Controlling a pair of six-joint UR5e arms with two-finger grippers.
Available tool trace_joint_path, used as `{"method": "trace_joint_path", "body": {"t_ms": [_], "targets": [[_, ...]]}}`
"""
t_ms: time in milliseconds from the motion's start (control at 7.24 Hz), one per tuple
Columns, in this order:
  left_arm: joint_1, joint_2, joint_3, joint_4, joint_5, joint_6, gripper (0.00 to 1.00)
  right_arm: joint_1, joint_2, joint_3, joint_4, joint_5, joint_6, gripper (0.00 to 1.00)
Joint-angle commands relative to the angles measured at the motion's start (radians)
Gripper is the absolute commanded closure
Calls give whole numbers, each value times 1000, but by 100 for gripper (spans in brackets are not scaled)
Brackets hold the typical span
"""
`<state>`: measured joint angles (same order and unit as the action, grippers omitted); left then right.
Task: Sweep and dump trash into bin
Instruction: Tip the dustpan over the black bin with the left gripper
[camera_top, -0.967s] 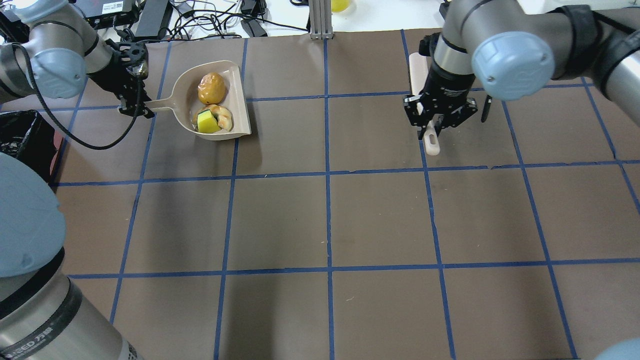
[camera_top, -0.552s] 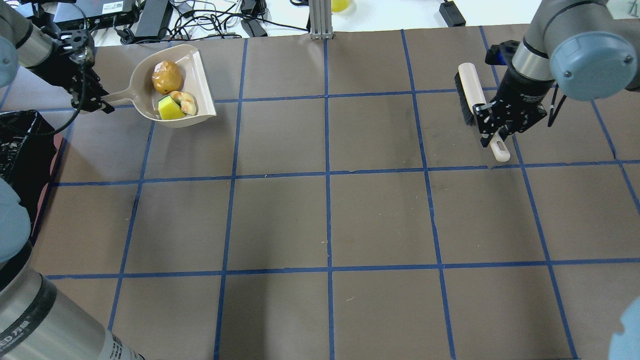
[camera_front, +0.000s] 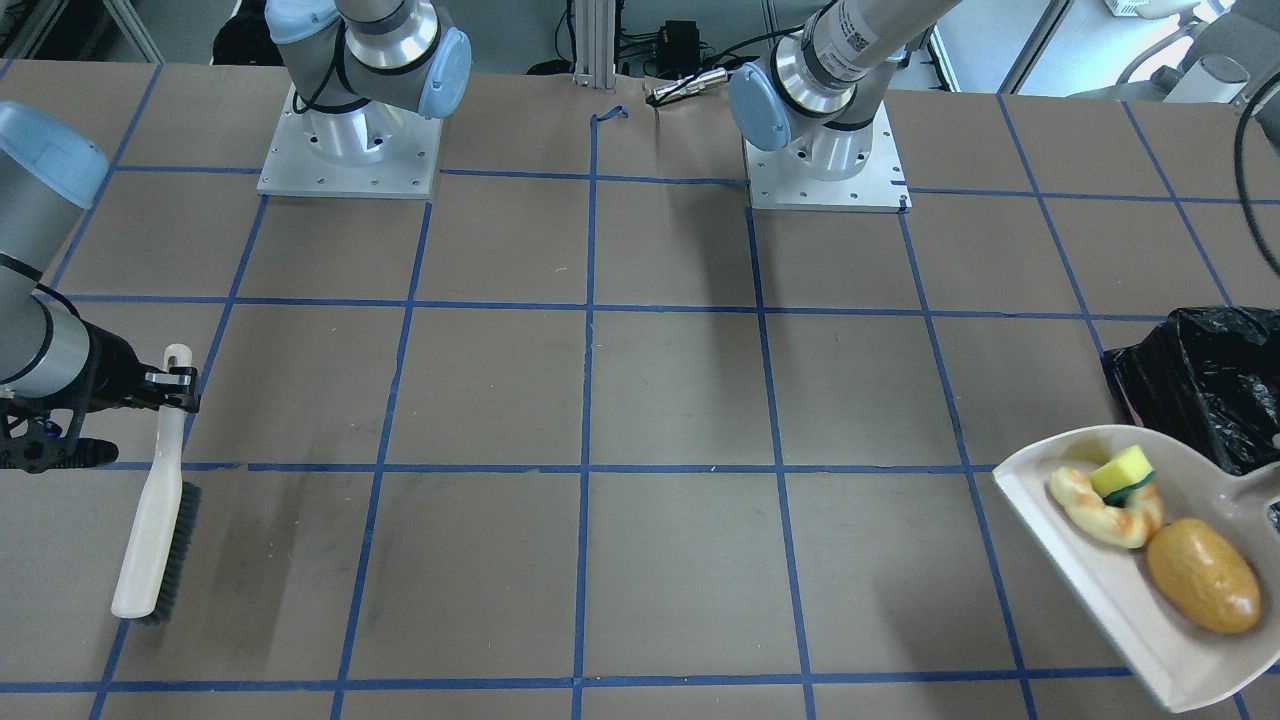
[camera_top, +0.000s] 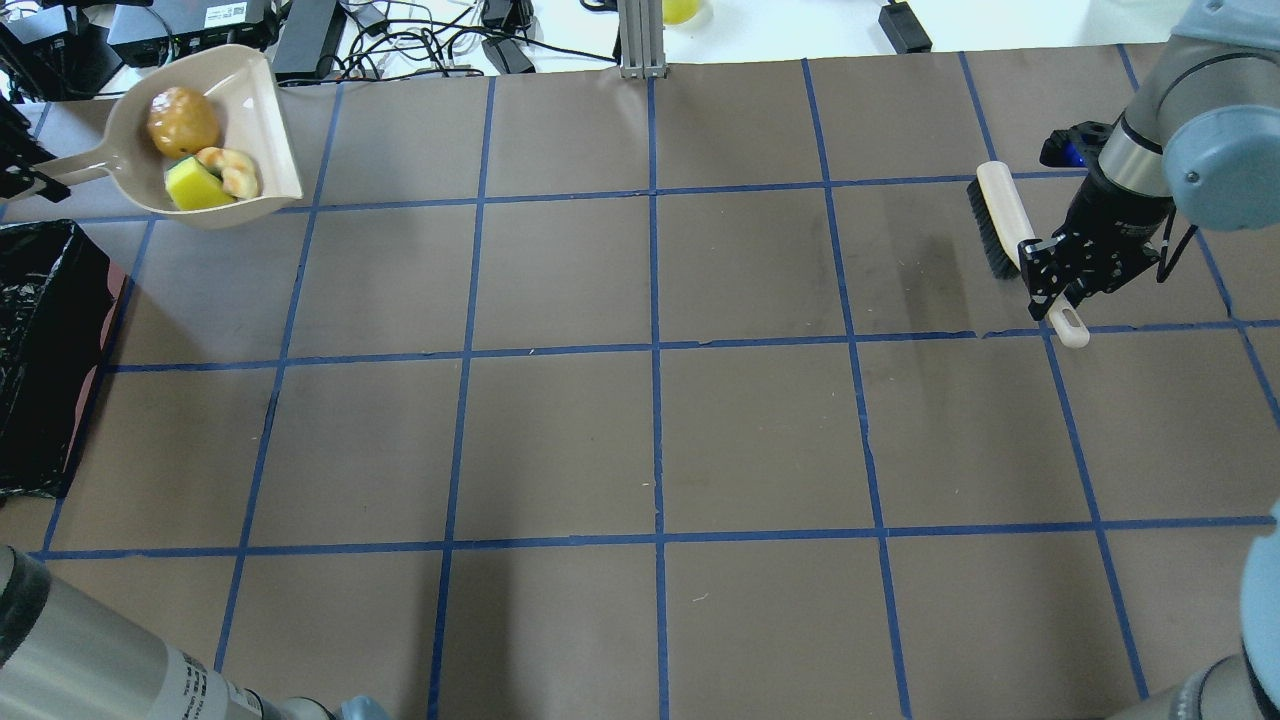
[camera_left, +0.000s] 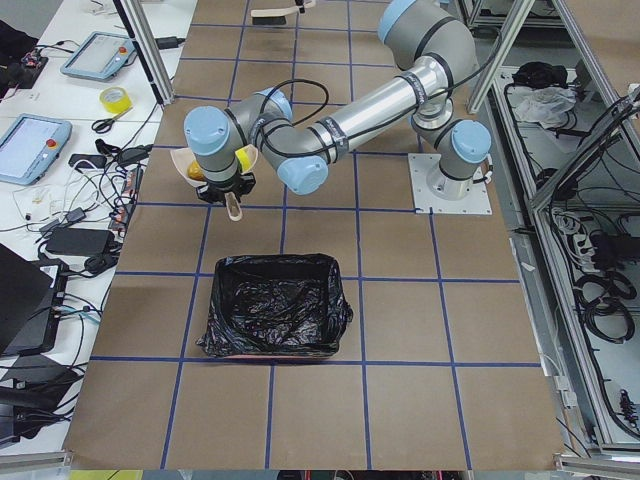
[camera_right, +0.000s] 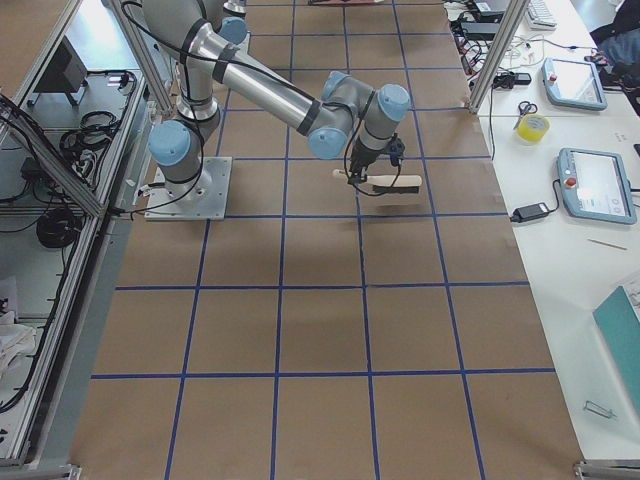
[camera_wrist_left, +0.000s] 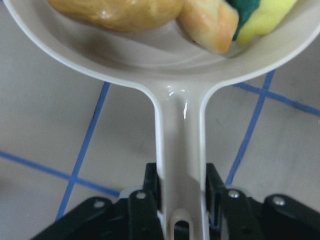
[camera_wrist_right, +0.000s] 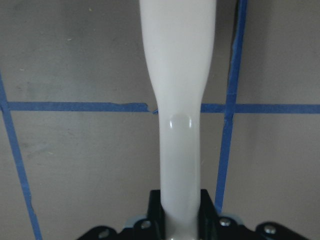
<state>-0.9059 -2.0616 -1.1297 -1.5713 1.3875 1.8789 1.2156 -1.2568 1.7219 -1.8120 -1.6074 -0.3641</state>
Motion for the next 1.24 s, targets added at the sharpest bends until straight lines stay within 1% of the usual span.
{"method": "trace_joint_path", "body": {"t_ms": [0, 138, 276, 414, 552, 691, 829, 967, 1105], "targets": [[157, -5, 50, -74, 2, 164, 100, -8, 27, 1, -26, -9, -10, 100], [232, -46, 77, -70, 2, 296, 100, -8, 27, 1, -27, -9, -10, 100], [289, -83, 105, -69, 4, 384, 100, -8, 36, 1, -39, -9, -10, 100], [332, -107, 138, -69, 43, 449, 100, -8, 57, 1, -74, -9, -13, 100], [344, -124, 192, -73, 74, 471, 100, -14, 66, 1, -81, -9, -12, 100], [352, -146, 243, -70, 109, 535, 100, -22, 73, 1, -82, -6, -15, 100], [354, -169, 284, -67, 166, 598, 100, -30, 76, -1, -90, -6, -21, 100], [352, -189, 313, -43, 195, 627, 100, -31, 80, -1, -92, -6, -18, 98], [346, -205, 315, 27, 237, 681, 100, -31, 82, -1, -92, -8, -21, 63]]}}
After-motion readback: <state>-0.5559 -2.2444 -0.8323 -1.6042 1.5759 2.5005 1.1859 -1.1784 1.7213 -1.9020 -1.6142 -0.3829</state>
